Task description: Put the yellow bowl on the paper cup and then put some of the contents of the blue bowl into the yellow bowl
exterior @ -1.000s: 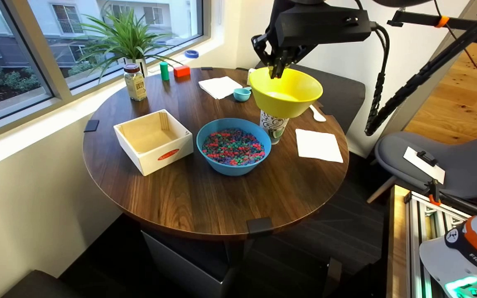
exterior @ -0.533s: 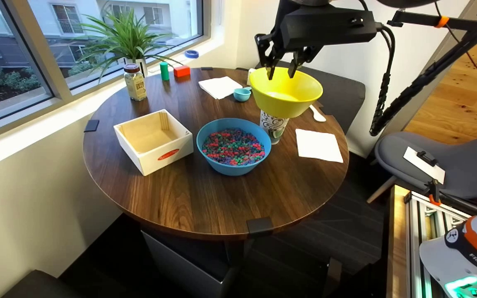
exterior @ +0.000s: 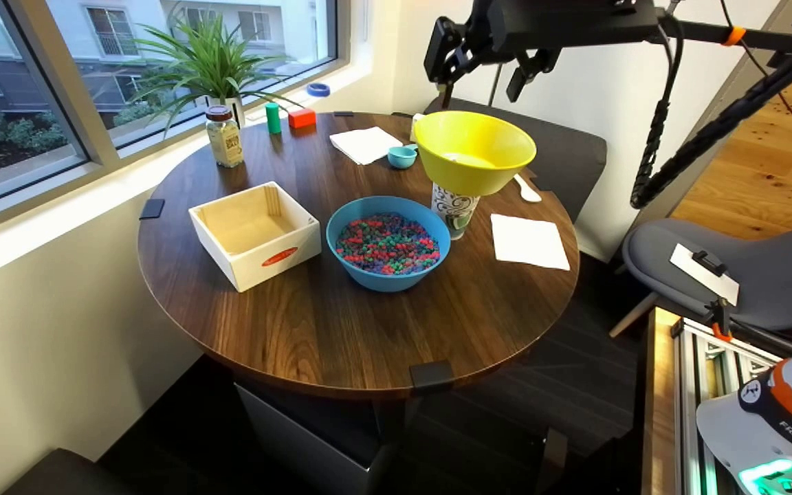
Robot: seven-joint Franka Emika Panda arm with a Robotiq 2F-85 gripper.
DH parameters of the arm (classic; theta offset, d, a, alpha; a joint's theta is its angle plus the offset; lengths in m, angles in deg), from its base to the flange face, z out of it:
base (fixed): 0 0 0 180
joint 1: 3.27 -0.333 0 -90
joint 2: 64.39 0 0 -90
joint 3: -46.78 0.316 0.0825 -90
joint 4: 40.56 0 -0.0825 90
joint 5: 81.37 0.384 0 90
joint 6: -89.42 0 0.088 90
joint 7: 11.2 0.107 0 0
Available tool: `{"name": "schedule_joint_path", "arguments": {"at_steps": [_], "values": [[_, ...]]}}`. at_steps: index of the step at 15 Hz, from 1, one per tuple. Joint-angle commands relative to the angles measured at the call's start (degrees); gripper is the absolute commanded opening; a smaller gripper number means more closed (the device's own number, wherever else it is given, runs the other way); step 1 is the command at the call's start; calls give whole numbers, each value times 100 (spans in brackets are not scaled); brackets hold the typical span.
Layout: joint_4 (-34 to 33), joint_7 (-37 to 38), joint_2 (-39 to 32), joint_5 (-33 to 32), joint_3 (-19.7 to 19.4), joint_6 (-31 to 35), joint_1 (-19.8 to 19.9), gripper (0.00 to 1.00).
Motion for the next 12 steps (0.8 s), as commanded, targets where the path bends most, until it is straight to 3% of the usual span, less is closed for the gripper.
{"name": "schedule_joint_path", "arguments": {"at_steps": [1,5,6,12], "values": [[-121,-270,411,-193,137,-713,28,100],[-324,-426,753,-546,290,-1433,75,100],[-335,-335,584,-333,243,-1200,89,100],[-367,-401,738,-423,297,-1347,107,100]]}}
